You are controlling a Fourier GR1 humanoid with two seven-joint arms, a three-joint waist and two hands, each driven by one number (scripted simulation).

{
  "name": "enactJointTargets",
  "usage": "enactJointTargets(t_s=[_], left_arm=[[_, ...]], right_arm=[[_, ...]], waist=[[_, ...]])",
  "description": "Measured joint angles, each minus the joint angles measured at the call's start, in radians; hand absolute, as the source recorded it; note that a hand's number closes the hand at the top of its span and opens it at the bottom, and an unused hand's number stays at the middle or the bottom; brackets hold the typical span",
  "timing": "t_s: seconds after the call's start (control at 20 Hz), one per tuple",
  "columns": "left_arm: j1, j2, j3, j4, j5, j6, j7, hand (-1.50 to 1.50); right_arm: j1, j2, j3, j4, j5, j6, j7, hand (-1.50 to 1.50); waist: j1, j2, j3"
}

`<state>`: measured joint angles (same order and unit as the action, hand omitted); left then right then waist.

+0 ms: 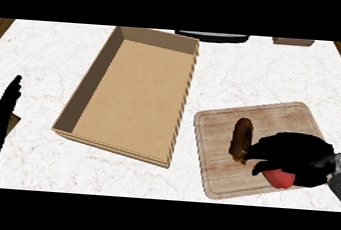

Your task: Pick the bell pepper from the cutting board and place it in the cardboard box

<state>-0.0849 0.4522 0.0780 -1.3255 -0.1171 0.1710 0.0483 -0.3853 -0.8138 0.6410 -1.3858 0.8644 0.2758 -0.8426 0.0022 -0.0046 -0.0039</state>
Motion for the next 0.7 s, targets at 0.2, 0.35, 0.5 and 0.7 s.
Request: enactJointTargets(t_s=[0.2,0.35,0.5,0.7], left_arm=[[0.000,-0.012,0.004,-0.004,-0.012,-0.004,0.000,0.00],[0.004,-0.010,0.017,-0.020,-0.011,-0.020,0.013,0.00],[-0.017,-0.018,0.020,0.004,-0.024,-0.017,0.011,0.00],[-0.041,-0.029,0.004,0.008,-0.037,-0.018,0.014,0.00]], right_arm=[[0.008,0.070,-0.048,0.046,0.019,-0.083,-0.045,1.50],[0.016,0.115,-0.079,0.041,0.047,-0.109,-0.045,1.50],[0.003,0.154,-0.128,0.050,0.036,-0.118,-0.042,1.50],[-0.105,0.252,-0.227,0.205,0.012,-0.096,0.091,1.50]], waist=[[0.001,-0.003,-0.002],[0.001,-0.004,-0.004],[0.000,-0.001,-0.001],[0.023,0.011,0.002]])
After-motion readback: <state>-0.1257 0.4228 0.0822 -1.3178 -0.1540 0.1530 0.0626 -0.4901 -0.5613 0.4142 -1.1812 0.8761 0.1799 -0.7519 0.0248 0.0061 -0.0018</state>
